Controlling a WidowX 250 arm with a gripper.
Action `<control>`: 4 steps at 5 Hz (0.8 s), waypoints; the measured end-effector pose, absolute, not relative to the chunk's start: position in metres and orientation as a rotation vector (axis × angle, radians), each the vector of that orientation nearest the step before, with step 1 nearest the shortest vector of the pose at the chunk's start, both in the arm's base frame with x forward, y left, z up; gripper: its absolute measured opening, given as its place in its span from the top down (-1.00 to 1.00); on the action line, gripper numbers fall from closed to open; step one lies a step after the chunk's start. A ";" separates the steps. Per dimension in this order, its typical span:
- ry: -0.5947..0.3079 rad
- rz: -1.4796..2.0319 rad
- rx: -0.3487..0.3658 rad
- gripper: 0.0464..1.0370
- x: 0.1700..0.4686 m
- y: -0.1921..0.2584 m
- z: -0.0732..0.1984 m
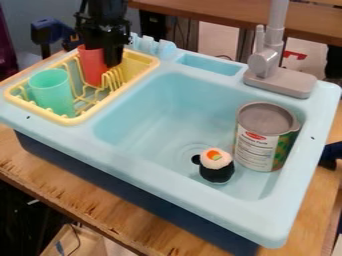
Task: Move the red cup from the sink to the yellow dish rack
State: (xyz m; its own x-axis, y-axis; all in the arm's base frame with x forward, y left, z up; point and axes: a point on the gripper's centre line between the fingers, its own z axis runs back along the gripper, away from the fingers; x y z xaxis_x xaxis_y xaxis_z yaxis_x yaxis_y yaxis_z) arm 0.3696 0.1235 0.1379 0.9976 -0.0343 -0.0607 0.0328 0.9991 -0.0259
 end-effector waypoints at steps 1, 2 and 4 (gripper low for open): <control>0.047 -0.011 -0.070 -0.74 0.371 0.117 0.143; -0.025 0.012 -0.084 -0.94 0.366 0.112 0.175; -0.055 -0.025 0.002 -0.93 0.327 0.087 0.239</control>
